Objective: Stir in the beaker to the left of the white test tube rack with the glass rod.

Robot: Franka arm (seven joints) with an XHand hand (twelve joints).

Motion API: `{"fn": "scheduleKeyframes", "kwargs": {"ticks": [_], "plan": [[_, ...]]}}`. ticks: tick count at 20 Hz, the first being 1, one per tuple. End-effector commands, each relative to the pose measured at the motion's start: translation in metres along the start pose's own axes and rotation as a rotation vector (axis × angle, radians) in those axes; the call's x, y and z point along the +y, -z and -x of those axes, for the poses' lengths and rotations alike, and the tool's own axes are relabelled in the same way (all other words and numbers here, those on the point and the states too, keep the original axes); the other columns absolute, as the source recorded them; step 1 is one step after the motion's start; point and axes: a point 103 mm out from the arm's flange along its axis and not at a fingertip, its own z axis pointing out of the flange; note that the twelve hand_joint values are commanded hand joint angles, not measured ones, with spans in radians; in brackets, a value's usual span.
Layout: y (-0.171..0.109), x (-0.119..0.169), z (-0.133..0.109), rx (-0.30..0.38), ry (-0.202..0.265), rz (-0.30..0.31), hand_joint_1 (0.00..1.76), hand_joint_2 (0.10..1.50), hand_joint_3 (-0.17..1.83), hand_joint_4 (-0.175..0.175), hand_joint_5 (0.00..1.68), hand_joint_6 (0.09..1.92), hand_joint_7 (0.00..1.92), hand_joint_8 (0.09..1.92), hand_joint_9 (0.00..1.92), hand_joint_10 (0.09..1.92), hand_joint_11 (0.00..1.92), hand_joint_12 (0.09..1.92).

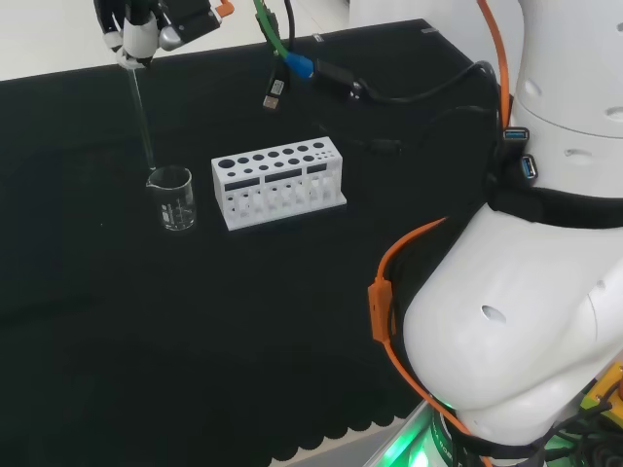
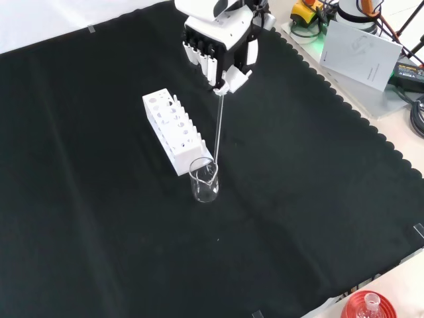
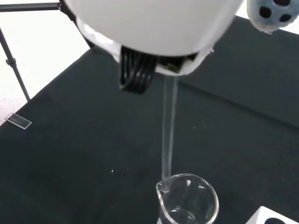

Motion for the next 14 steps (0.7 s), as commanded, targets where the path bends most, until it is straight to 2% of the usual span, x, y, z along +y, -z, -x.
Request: {"fn": "scheduleKeyframes", "kwargs": {"ticks": [1, 9, 14], "plan": [[-0.003, 0.004, -0.006, 0.003, 0.014, -0.004, 1.34, 0.46, 0.94, -0.175, 1.29, 0.63, 1.55, 0.44, 1.81, 0.09, 1.69, 0.39], [-0.005, 0.006, 0.001, 0.016, 0.016, -0.006, 1.34, 0.46, 0.94, -0.175, 1.29, 0.63, 1.56, 0.44, 1.81, 0.09, 1.69, 0.39], [-0.008, 0.006, 0.012, 0.024, 0.002, -0.010, 1.34, 0.46, 0.93, -0.175, 1.29, 0.63, 1.56, 0.43, 1.82, 0.09, 1.69, 0.39]]}}
